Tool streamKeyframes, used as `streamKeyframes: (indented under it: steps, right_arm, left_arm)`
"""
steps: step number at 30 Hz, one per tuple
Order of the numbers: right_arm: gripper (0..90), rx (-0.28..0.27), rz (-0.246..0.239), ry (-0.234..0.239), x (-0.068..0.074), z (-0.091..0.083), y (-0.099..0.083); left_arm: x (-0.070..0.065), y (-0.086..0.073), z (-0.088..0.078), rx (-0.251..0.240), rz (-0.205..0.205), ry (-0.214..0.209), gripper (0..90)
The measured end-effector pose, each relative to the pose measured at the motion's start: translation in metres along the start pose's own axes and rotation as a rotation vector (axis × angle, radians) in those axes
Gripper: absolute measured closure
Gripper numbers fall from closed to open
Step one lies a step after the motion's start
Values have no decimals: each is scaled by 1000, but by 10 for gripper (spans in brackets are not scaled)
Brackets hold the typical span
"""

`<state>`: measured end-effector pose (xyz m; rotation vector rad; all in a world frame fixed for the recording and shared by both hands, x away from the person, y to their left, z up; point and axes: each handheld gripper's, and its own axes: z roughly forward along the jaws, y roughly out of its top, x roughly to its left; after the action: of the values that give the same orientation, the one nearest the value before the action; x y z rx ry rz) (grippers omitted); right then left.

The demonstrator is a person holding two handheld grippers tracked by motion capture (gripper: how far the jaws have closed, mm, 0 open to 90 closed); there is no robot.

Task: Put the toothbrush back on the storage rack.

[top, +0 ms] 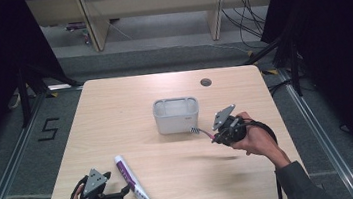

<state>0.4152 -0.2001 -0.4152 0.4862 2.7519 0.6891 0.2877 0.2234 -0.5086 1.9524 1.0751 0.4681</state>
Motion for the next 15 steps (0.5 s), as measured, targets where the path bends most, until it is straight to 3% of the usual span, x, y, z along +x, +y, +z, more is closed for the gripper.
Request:
streamKeyframes:
  steps: [1, 3, 4, 5, 10, 11, 15]
  right_arm:
    - [831, -47, 65, -39, -1, -6, -1]
    - [831, -108, 86, -42, -4, -9, -3]
    - [831, -108, 86, -42, -4, -9, -3]
    - [831, -164, 109, -57, -6, -13, -4]
    - [832, -237, 139, -56, -9, -16, -8]
    - [832, -266, 173, -63, -8, -17, -10]
    - [831, -320, 187, -53, -11, -17, -13]
  left_arm:
    - [2, 0, -2, 25, 22, 5, 166]
    - [1, 0, -2, 19, 16, 6, 166]
    - [1, 0, -2, 19, 16, 6, 166]
    - [0, 0, -1, 8, 4, 6, 166]
    - [0, 0, -1, 5, 3, 6, 166]
    - [0, 0, -1, 8, 5, 6, 166]
    - [0, 0, -1, 6, 5, 8, 166]
